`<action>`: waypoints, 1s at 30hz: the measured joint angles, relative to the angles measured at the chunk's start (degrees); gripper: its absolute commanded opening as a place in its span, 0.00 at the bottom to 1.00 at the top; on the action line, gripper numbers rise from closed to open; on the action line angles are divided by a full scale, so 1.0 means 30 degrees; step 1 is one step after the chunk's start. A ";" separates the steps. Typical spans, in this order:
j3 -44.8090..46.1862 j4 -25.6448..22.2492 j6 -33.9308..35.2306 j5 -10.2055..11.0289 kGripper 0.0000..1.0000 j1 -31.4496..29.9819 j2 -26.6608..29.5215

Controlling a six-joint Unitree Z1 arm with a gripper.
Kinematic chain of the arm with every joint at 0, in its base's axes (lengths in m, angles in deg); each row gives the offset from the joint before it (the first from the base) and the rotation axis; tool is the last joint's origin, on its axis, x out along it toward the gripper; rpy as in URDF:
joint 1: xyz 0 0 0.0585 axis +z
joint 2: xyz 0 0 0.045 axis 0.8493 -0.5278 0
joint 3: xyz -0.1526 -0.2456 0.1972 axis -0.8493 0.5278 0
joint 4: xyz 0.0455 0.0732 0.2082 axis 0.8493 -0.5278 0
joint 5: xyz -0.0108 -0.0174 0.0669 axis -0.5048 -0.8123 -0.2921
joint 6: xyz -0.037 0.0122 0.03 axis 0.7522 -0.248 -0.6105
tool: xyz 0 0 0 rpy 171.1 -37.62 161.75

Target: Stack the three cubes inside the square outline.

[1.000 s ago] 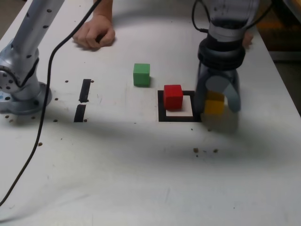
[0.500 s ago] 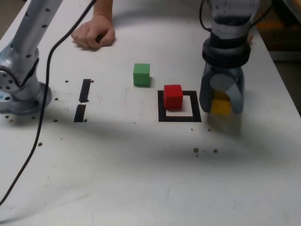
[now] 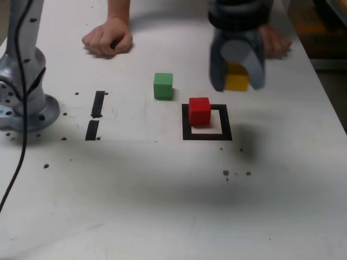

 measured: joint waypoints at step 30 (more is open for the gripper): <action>0.6154 0.3588 0.1978 -0.1232 0.08 -0.0003 0.2097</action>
